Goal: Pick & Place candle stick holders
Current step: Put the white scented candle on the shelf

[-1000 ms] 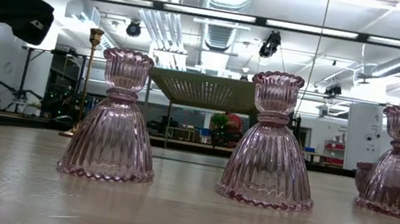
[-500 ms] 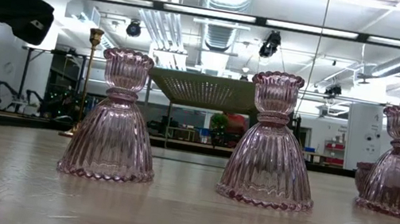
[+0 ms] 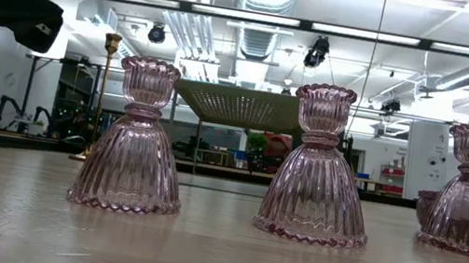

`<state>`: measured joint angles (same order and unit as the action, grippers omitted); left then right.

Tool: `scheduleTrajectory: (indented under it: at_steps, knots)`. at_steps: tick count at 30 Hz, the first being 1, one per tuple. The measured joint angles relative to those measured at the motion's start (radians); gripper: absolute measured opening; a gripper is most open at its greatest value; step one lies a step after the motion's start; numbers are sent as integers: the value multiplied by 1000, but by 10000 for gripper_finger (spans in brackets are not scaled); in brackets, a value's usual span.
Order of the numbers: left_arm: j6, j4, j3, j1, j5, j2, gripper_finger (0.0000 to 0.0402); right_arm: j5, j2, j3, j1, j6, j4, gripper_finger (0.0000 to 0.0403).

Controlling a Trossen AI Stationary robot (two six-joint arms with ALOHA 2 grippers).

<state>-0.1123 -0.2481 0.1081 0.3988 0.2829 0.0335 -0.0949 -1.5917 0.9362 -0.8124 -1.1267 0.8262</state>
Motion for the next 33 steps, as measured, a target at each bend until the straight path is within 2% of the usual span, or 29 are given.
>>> scheduleTrajectory:
  at_steps: [29, 33]
  knots:
    - [0, 0, 0, 0, 0, 0, 21, 18, 0, -94, -5, -53, -110, 366]
    - [0, 0, 0, 0, 0, 0, 21, 17, 0, -95, -6, -65, -113, 355]
